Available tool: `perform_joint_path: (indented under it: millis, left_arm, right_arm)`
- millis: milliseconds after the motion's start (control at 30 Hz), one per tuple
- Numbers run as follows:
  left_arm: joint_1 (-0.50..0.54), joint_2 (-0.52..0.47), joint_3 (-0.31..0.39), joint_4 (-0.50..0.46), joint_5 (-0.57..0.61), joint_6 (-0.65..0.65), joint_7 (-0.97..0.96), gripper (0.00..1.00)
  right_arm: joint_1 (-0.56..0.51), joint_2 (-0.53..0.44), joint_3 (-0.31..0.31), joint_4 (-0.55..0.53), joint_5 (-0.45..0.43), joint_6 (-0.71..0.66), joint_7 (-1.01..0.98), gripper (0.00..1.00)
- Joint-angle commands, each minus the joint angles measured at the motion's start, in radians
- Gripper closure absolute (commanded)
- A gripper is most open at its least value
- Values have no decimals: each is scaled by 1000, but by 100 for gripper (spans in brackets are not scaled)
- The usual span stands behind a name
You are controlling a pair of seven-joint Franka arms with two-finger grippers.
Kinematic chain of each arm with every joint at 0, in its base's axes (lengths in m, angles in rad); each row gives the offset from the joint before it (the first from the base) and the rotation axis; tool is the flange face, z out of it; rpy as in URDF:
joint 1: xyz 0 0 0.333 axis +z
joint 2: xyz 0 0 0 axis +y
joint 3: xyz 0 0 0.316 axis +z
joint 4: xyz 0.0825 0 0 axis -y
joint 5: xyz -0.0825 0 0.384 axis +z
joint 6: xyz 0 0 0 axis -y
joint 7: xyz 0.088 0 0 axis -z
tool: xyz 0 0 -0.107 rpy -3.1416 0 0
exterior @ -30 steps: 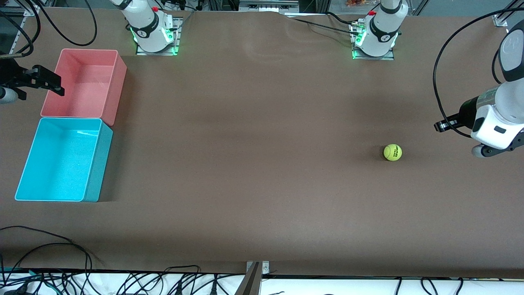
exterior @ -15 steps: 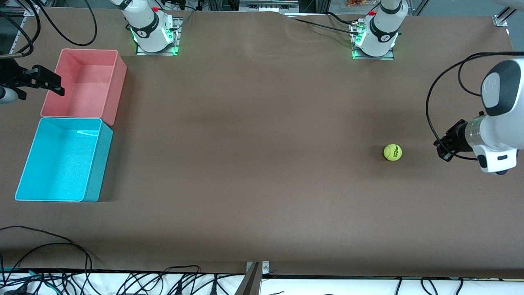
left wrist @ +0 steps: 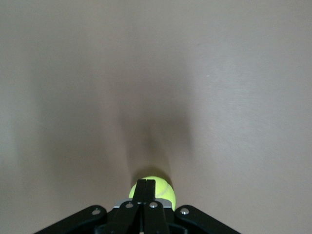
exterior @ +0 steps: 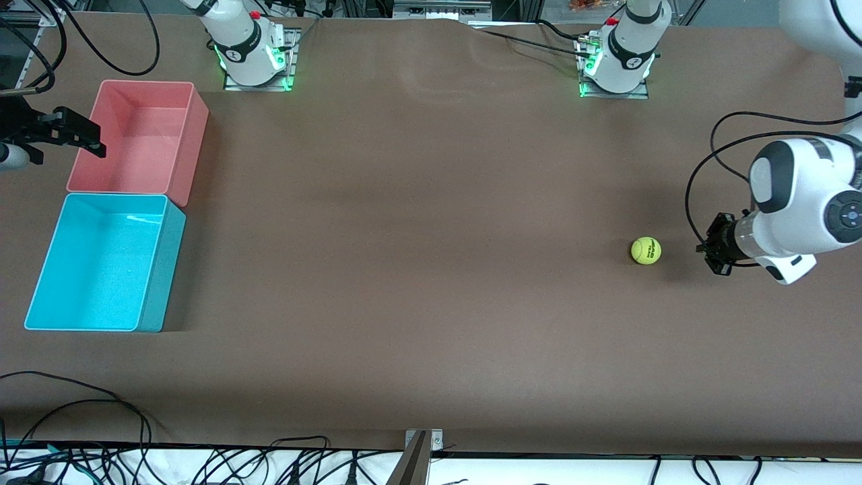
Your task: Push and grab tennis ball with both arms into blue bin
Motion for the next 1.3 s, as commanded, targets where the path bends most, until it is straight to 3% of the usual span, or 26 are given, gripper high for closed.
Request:
perform_joint_path:
  millis: [0,467,935,968,1269]
  left_arm:
    - [5,-19,-7,-128,27,136,-59,100]
    - [21,82,-7,-208,27,385,-105,100]
    - [28,93,-3,-209,32,388,-100,100]
    - [62,93,-3,-209,119,388,-105,100]
    - [119,94,-3,-206,193,388,-97,100]
  right_arm:
    - [-3,-8,2,12,16,-14,6,0]
    - [-3,-8,2,12,16,-15,6,0]
    - [-3,-9,1,12,16,-15,4,0]
    - [-3,-9,1,12,16,-15,4,0]
    - [-3,-9,1,12,16,-17,4,0]
